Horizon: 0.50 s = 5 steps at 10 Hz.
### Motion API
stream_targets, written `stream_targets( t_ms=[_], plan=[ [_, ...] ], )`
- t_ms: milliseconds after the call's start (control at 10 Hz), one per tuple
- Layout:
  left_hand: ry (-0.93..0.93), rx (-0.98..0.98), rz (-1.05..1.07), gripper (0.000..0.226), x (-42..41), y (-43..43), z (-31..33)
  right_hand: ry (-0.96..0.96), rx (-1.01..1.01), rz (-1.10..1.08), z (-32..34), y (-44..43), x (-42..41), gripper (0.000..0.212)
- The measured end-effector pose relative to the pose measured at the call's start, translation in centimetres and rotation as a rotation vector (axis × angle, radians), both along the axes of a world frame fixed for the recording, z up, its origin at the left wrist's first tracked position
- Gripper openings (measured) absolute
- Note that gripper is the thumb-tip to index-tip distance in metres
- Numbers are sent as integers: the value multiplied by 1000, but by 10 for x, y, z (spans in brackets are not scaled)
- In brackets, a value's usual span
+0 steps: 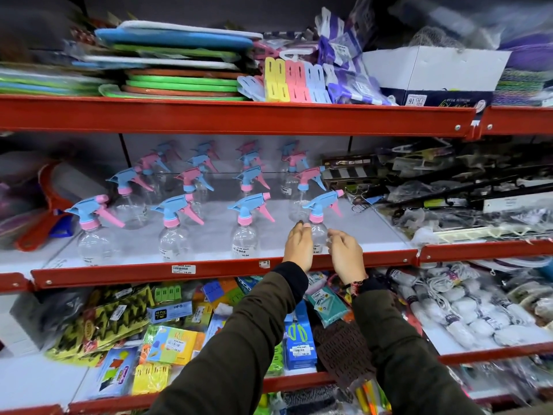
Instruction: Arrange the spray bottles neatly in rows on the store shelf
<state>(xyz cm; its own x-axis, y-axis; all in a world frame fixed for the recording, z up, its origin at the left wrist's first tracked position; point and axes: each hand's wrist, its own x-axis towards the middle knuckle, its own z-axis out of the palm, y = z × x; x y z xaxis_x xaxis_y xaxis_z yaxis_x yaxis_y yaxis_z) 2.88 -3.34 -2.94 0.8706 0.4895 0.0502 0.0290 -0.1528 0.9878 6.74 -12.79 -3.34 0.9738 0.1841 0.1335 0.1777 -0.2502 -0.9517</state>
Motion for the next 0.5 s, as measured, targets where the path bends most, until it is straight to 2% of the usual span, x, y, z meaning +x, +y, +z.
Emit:
stream_targets(
  t_ms=[300, 500],
  plan=[
    [18, -12, -17, 54, -4, -2, 7, -12, -72, -19, 7, -2, -3, 40],
    [-62, -8, 28, 56, -21, 0, 10, -70, -58, -119, 13, -8, -19, 42]
  ],
)
